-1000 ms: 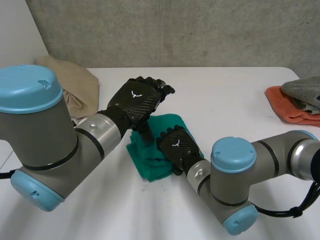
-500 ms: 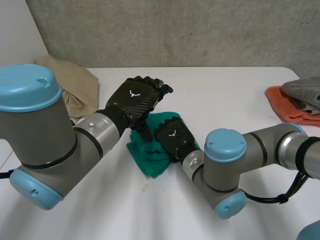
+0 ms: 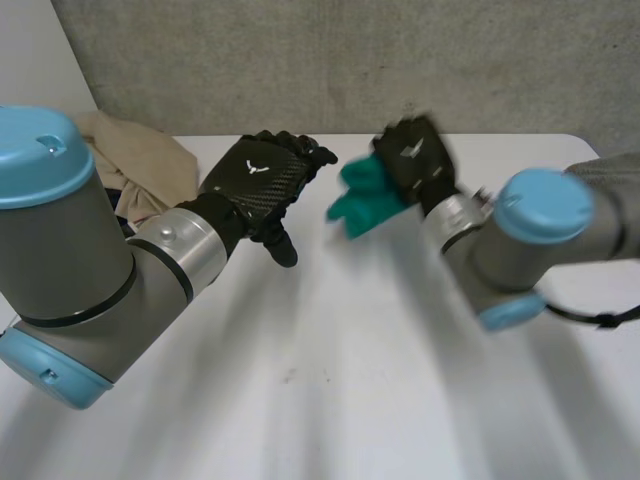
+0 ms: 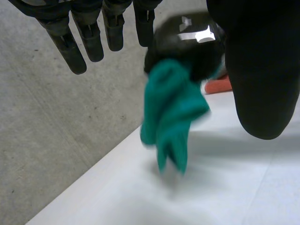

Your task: Fold the laundry.

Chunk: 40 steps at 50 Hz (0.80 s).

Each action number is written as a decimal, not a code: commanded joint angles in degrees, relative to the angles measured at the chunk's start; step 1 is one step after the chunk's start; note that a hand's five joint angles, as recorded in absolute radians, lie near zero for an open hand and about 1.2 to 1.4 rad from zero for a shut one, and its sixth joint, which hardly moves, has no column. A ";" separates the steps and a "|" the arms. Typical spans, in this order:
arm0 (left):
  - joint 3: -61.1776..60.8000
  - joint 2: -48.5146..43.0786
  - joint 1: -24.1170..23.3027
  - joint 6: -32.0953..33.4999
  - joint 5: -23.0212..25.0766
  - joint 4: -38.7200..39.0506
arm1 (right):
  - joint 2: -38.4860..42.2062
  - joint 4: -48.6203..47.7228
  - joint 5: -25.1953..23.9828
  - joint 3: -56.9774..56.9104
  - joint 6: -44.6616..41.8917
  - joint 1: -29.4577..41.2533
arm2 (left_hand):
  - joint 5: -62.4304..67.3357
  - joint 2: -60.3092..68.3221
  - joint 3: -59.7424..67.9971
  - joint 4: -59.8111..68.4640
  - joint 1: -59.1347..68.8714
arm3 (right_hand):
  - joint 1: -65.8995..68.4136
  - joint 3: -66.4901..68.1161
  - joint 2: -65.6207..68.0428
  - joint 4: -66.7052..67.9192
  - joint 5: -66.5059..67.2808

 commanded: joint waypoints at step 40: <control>-0.82 1.33 -5.64 0.18 8.09 0.47 | 23.30 -17.21 -30.49 -13.50 24.55 -50.00 | 2.09 2.43 2.13 2.52 2.87 | 20.48 13.75 14.03 11.37 16.44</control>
